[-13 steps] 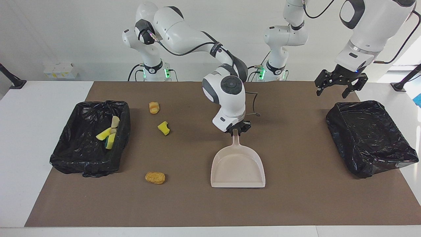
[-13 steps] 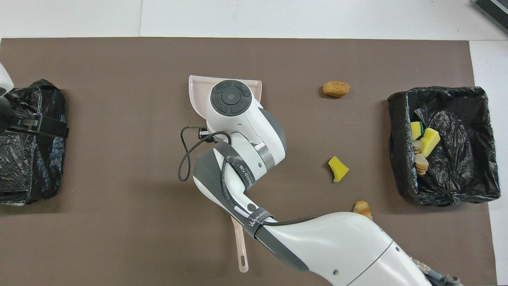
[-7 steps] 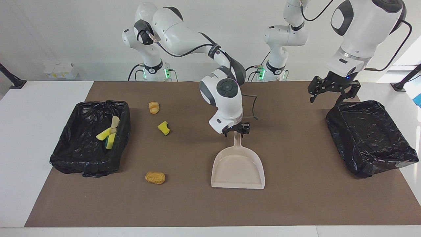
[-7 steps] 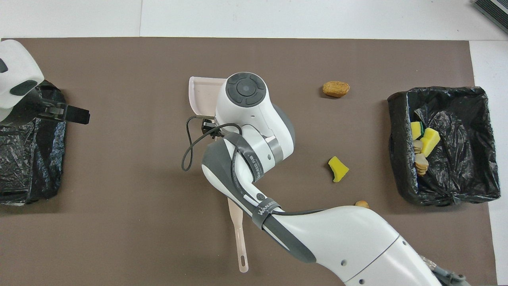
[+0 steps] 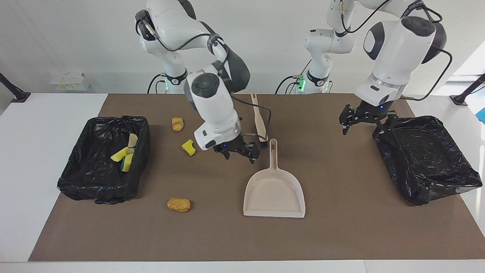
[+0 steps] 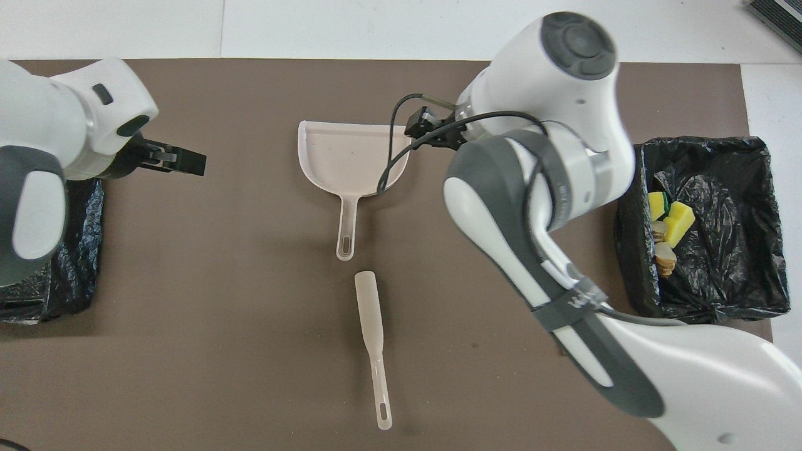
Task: Sweep and dump trash in bin
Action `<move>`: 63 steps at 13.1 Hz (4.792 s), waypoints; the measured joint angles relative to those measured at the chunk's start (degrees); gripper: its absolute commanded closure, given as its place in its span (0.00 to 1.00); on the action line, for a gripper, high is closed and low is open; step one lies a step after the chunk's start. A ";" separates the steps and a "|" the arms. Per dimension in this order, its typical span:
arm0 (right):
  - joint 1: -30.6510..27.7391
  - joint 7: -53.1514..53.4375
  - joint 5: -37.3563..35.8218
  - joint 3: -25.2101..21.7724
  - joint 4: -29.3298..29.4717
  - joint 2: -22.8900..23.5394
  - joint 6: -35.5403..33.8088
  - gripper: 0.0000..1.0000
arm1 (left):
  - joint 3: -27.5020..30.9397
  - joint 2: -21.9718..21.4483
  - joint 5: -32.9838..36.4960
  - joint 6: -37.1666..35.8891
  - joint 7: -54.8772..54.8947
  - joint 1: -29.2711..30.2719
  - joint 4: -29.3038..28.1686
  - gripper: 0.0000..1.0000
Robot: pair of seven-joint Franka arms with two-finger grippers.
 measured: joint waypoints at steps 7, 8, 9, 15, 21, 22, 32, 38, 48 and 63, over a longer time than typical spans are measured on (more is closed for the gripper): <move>-8.68 -10.59 -5.47 -0.10 -2.61 -14.56 -17.31 0.00 | -0.25 10.04 0.00 10.19 -7.13 -12.94 -2.51 0.00; -9.03 -10.72 -5.97 -0.11 -2.96 -15.53 -19.15 0.00 | -0.26 10.62 0.00 11.77 -7.21 -13.97 -3.81 0.00; -9.64 -11.40 -6.45 -0.12 -3.36 -16.28 -20.65 0.00 | -0.26 10.97 0.00 13.02 -7.32 -14.73 -5.26 0.00; -16.36 -20.87 -7.34 -0.19 -11.95 -21.46 -22.26 0.00 | -0.36 10.87 0.00 17.02 -12.55 -18.99 -11.02 0.27; -16.56 -21.31 -7.34 -0.15 -22.92 -28.33 -19.13 0.00 | -0.23 10.66 0.00 17.02 -12.65 -19.03 -11.37 0.31; -16.59 -21.31 -7.35 -0.15 -23.32 -28.69 -19.01 0.00 | -0.24 10.62 0.00 17.02 -12.65 -19.03 -11.57 0.33; -17.92 -26.79 -7.58 -0.21 -23.31 -28.93 -17.91 0.00 | -0.20 10.22 -0.48 16.95 -13.22 -19.04 -12.12 1.00; -17.56 -28.16 -7.59 0.13 -24.71 -29.22 -15.74 0.00 | 0.51 8.65 -0.50 14.39 -12.92 -18.73 -11.26 1.00; 8.79 -16.04 -7.25 1.24 -39.48 -31.96 -4.78 0.00 | 1.20 3.12 -0.71 3.06 -3.83 -12.66 -9.03 1.00; 29.28 0.32 -1.66 1.23 -50.48 -19.66 16.49 0.00 | 1.69 0.38 2.39 7.78 67.68 9.98 -19.98 1.00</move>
